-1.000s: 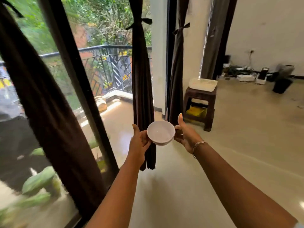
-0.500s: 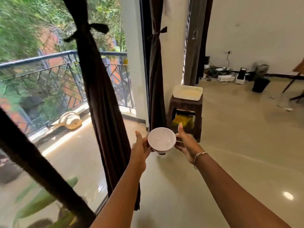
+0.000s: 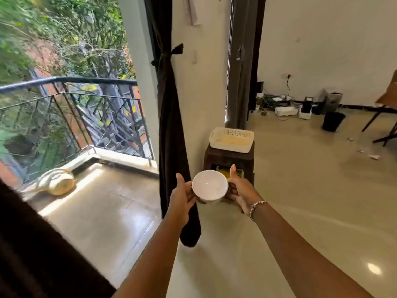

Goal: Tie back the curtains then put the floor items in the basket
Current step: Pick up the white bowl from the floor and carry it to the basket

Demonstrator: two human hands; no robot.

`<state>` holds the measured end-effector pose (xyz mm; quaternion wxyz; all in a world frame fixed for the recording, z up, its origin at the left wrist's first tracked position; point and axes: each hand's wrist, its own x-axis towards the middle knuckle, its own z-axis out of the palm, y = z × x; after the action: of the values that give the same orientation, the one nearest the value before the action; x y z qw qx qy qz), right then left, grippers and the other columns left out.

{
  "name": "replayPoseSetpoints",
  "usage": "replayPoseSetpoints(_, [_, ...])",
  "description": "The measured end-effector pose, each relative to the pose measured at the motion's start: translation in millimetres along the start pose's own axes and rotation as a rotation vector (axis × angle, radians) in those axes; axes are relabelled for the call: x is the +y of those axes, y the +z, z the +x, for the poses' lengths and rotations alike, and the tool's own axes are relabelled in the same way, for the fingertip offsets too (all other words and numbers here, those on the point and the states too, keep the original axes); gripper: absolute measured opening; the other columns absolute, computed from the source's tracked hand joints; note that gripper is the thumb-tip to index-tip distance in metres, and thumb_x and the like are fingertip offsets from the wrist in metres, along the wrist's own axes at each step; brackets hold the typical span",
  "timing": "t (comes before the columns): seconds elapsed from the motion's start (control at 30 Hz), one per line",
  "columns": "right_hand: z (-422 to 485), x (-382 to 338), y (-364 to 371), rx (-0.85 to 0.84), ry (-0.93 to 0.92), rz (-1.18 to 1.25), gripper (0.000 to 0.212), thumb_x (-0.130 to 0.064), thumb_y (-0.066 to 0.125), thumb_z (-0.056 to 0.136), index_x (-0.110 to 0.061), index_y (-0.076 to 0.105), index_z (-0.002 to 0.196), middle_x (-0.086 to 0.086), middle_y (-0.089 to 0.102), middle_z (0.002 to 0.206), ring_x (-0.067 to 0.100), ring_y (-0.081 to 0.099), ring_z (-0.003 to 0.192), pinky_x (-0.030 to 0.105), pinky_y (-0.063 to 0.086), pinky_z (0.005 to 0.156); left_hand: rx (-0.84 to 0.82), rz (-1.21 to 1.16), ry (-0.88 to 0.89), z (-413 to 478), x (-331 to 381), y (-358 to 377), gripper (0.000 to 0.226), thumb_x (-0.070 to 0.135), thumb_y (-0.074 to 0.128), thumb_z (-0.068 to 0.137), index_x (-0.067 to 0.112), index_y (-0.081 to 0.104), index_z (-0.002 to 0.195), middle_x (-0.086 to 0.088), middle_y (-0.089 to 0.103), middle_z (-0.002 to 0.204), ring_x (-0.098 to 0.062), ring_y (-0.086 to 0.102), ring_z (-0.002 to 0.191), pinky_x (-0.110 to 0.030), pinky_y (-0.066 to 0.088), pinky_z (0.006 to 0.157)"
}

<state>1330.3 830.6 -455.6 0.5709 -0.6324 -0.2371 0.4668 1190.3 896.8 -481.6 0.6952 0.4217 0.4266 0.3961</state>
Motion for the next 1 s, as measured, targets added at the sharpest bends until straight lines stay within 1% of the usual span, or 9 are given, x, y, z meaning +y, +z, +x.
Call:
replayPoseSetpoints(0.03, [15.8,-5.7,-7.0,0.003,0.0,0.003,0.063,-0.056,0.035,0.091,-0.007,0.053,0.127,0.009,0.054,0.131,0.023,0.049,0.121,0.039,0.045,0.098,-0.008,0.007,-0.001,14.9,2.6,9.7,0.054,0.056,0.03,0.092,0.013,0.062,0.086,-0.003,0.066,0.09,-0.021,0.058,0.1,-0.033,0.043,0.094])
replayPoseSetpoints(0.1, [51.9,-17.2,-23.0,0.006,-0.007,0.011,0.062,-0.055,0.036,0.091,-0.008,0.051,0.13,0.006,0.052,0.133,0.022,0.044,0.127,0.044,0.035,0.109,-0.038,-0.002,0.017,48.4,6.4,32.6,0.056,0.056,0.029,0.093,0.013,0.064,0.083,-0.002,0.068,0.086,-0.02,0.059,0.096,-0.032,0.044,0.091])
replayPoseSetpoints(0.2, [95.3,-29.4,-37.7,0.021,0.008,0.038,0.058,-0.054,0.039,0.091,-0.008,0.053,0.124,0.004,0.052,0.116,0.023,0.047,0.12,0.042,0.038,0.106,-0.037,0.0,-0.001,89.0,7.3,58.4,0.056,0.056,0.028,0.093,0.015,0.065,0.08,0.001,0.068,0.083,-0.018,0.059,0.095,-0.033,0.043,0.093])
replayPoseSetpoints(0.33, [156.9,-42.9,-50.1,0.054,0.05,0.024,0.063,-0.055,0.042,0.089,-0.006,0.054,0.125,0.008,0.054,0.126,0.027,0.047,0.124,0.043,0.04,0.106,-0.029,0.006,-0.032,151.5,2.3,83.1,0.058,0.057,0.026,0.093,0.013,0.064,0.085,-0.003,0.066,0.091,-0.022,0.056,0.105,-0.036,0.039,0.103])
replayPoseSetpoints(0.43, [204.7,-51.9,-60.7,0.073,0.059,-0.011,0.063,-0.056,0.04,0.089,-0.005,0.055,0.124,0.01,0.054,0.129,0.026,0.047,0.122,0.04,0.039,0.106,-0.028,0.008,-0.062,200.5,2.5,102.7,0.064,0.06,0.027,0.092,0.007,0.062,0.102,-0.009,0.063,0.104,-0.025,0.055,0.109,-0.039,0.039,0.104])
replayPoseSetpoints(0.57, [274.7,-67.3,-68.6,0.073,0.026,0.02,0.045,-0.05,0.039,0.092,-0.012,0.058,0.107,0.007,0.053,0.115,0.02,0.048,0.107,0.034,0.041,0.096,-0.01,-0.006,-0.08,276.9,4.3,124.9,0.067,0.059,0.03,0.092,0.0,0.059,0.106,-0.016,0.062,0.11,-0.029,0.056,0.109,-0.042,0.042,0.104])
replayPoseSetpoints(0.73, [368.5,-99.7,-67.2,0.078,-0.005,0.075,0.053,-0.047,0.039,0.094,-0.018,0.039,0.139,0.009,0.049,0.137,0.027,0.047,0.123,0.038,0.042,0.098,-0.028,0.038,-0.112,377.5,23.4,150.1,0.059,0.06,0.03,0.09,0.011,0.062,0.088,-0.012,0.064,0.104,-0.027,0.057,0.104,-0.041,0.043,0.103])
replayPoseSetpoints(0.9, [450.1,-119.4,-71.2,0.151,0.043,0.135,0.051,-0.043,0.039,0.095,-0.018,0.035,0.14,0.011,0.045,0.14,0.031,0.042,0.127,0.05,0.036,0.107,-0.06,0.111,-0.144,464.3,31.8,175.5,0.063,0.059,0.027,0.091,0.011,0.066,0.086,-0.01,0.067,0.098,-0.027,0.06,0.101,-0.04,0.044,0.098])
replayPoseSetpoints(1.0, [490.7,-120.8,-82.5,0.183,0.088,0.128,0.049,-0.045,0.038,0.095,-0.017,0.04,0.135,0.014,0.048,0.135,0.033,0.045,0.124,0.05,0.038,0.106,-0.061,0.119,-0.18,502.0,27.0,193.3,0.066,0.058,0.028,0.092,0.005,0.066,0.101,-0.009,0.068,0.092,-0.028,0.061,0.101,-0.039,0.048,0.09])
